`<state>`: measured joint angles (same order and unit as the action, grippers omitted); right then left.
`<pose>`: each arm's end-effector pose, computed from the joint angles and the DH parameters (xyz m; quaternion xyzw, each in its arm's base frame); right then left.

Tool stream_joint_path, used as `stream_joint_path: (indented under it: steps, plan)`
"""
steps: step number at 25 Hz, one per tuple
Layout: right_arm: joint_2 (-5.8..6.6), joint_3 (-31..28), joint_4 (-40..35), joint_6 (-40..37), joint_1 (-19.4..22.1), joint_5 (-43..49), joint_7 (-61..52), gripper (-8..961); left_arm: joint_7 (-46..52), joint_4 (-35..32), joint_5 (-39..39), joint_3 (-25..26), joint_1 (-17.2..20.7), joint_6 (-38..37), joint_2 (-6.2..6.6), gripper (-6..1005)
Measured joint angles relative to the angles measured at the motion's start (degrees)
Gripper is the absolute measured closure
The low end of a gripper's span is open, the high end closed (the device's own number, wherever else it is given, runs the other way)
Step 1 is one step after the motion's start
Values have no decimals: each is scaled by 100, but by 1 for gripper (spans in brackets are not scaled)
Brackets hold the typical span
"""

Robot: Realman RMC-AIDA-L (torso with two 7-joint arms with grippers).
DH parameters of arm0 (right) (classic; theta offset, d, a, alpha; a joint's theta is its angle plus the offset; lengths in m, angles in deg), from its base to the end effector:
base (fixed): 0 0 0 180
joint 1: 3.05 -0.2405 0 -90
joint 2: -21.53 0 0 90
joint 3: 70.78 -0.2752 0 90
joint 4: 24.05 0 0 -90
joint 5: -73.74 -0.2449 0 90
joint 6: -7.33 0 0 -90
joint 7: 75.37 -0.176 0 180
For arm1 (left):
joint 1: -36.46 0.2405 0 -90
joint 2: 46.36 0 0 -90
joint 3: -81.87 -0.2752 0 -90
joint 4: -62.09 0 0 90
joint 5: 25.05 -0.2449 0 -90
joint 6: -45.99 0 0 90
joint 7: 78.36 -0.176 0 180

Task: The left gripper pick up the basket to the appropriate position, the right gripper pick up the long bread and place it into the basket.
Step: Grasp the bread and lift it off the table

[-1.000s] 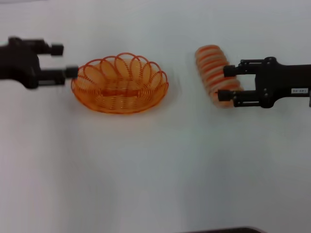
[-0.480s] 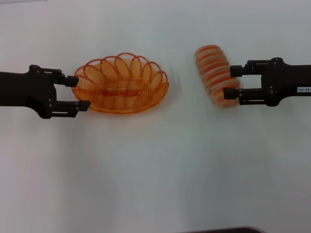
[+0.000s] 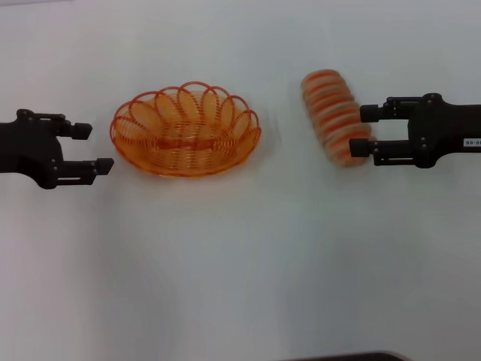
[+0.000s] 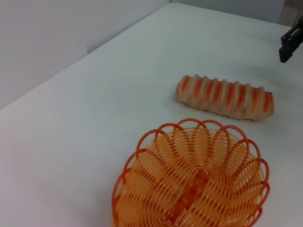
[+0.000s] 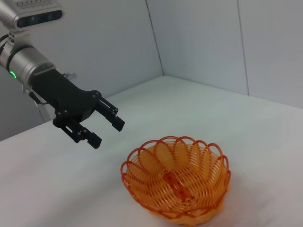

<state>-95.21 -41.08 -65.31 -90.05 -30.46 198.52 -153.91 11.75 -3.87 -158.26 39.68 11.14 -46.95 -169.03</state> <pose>0.3255 0.3491 0.0042 -0.9421 0.2293 0.2062 0.1314 -0.2959 0.3686 0.0121 -0.9670 -0.1871 -0.0497 0.1655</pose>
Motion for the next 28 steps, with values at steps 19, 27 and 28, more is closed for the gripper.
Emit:
stream_joint_path:
  steps: [19,27,28]
  plan:
    - [73,53,-32,220,-55,2,-99,224,341,12,16,78,214,201,-106,138]
    - [151,11,-520,172,-128,-29,-775,223,349,192,22,78,173,301,-116,138]
    - [152,11,-613,170,-157,-34,-956,223,349,214,22,73,167,316,-116,138]
